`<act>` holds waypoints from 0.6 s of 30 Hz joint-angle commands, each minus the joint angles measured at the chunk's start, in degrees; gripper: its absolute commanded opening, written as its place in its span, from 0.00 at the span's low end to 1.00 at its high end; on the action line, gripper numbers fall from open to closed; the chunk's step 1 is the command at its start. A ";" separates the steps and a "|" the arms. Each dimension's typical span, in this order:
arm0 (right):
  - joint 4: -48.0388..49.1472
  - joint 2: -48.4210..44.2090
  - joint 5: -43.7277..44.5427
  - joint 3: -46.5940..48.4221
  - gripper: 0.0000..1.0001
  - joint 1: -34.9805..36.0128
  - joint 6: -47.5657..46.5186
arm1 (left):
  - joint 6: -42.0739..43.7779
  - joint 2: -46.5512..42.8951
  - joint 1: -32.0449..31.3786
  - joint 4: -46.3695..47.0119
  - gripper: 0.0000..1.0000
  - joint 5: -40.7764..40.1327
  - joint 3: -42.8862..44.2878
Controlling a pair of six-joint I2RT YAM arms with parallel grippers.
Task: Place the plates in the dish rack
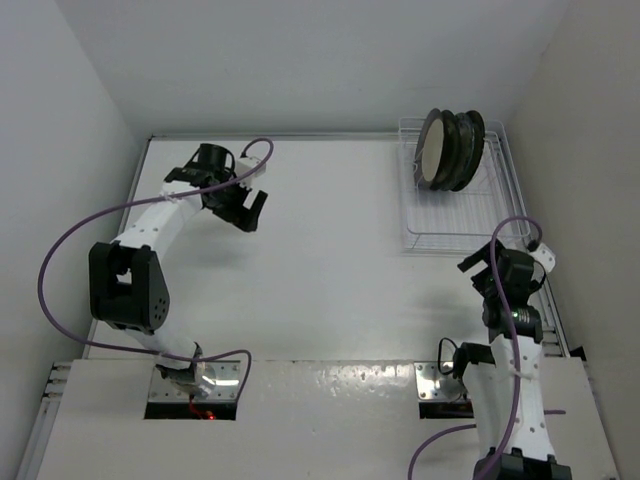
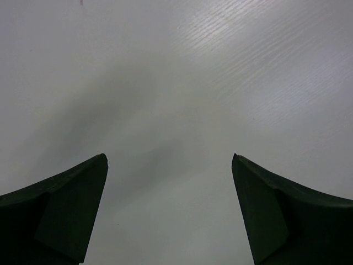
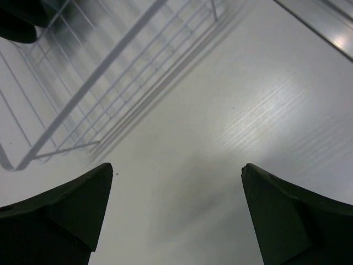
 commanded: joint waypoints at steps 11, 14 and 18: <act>-8.09 -5.53 2.23 -2.92 1.00 -0.34 8.30 | -0.76 -2.00 -0.21 3.06 1.00 -1.83 -3.30; -8.52 -4.66 3.28 -2.39 1.00 -0.34 11.11 | -0.76 -2.00 -0.21 3.06 1.00 -1.83 -3.30; -9.84 -1.67 2.94 0.41 1.00 -0.43 12.08 | -0.76 -2.00 -0.21 3.06 1.00 -1.31 -3.30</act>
